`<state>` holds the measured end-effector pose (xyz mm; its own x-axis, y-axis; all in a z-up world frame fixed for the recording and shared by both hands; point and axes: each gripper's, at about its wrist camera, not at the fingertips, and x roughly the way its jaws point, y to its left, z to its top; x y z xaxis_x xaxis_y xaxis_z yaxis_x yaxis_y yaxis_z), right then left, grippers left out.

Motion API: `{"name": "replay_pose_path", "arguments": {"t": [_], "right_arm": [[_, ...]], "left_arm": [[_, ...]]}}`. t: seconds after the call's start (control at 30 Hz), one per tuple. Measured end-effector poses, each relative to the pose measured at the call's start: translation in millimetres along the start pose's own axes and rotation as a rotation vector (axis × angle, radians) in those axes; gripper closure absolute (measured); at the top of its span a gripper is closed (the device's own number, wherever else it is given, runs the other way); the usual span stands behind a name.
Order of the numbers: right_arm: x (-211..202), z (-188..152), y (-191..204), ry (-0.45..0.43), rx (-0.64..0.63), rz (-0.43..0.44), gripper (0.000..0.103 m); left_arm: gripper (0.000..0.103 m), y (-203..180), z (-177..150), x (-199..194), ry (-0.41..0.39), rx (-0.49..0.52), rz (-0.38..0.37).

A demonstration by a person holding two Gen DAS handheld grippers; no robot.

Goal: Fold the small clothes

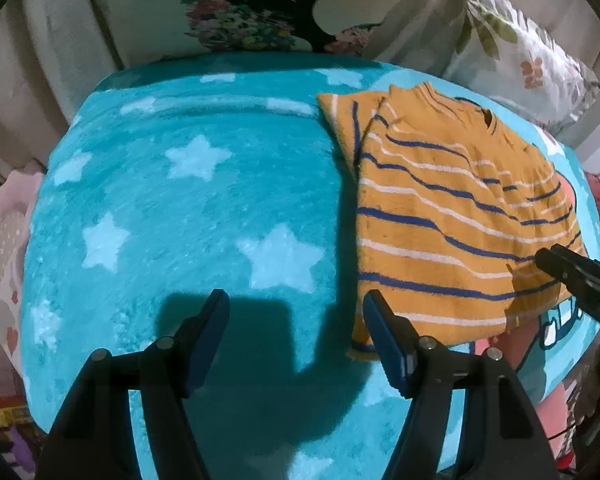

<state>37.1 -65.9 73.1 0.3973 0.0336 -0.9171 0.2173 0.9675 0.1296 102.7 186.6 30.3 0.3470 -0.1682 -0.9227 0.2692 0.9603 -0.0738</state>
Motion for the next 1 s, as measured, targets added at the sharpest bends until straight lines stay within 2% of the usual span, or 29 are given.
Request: {"name": "replay_pose_path", "arguments": {"t": [0.3,0.53,0.6,0.67,0.83,1.0], "right_arm": [[2,-18,38,0.017,-0.147,0.005,0.045],[8,-26,52,0.034,-0.19,0.025,0.045],[8,-28,59,0.03,-0.21,0.042,0.045],[7,-31,66,0.026,-0.23,0.06,0.045],[11,-43,103,0.026,-0.372,0.091,0.045],[21,-67,151,-0.033,-0.621,0.007,0.045]], "left_arm": [[0.035,-11,5,10,0.028,0.027,0.016],[0.034,-11,9,14,0.038,0.029,-0.003],[0.034,-10,15,16,0.035,0.021,-0.045],[0.034,-6,26,21,0.032,-0.002,-0.126],[0.034,-6,58,42,0.062,-0.005,-0.275],[0.034,-19,90,66,0.116,0.042,-0.378]]}}
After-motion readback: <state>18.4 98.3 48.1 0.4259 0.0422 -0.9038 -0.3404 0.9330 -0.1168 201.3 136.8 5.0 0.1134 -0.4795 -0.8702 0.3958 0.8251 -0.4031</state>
